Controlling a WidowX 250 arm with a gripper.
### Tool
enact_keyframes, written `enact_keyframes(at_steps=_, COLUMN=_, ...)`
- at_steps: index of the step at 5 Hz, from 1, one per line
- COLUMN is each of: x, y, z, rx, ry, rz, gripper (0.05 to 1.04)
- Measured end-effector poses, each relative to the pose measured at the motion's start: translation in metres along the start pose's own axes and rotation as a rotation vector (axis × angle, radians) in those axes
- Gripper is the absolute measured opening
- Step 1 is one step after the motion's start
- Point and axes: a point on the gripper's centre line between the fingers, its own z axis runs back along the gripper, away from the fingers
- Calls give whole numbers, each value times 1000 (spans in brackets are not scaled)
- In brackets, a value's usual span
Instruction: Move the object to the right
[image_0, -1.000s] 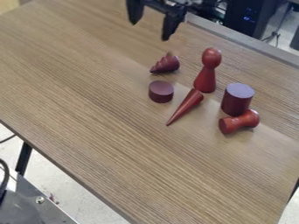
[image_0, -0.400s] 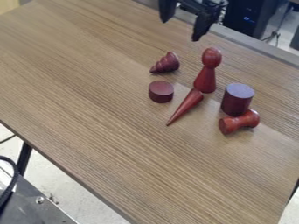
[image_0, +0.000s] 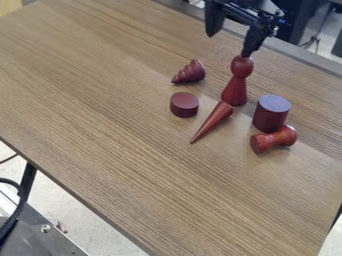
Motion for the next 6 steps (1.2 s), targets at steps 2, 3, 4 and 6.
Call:
enact_keyframes(at_steps=2, x=5, y=-11, z=-8, rx=-42, ry=11, rz=-10, gripper=1001)
enact_keyframes(at_steps=3, x=6, y=-15, z=-25, rx=-60, ry=47, rz=-13, gripper=1001)
enact_keyframes(at_steps=4, x=8, y=-10, z=-31, rx=-59, ry=31, rz=8, gripper=1001)
enact_keyframes(at_steps=6, x=14, y=-12, z=-40, rx=-68, ry=7, rz=36, gripper=1001)
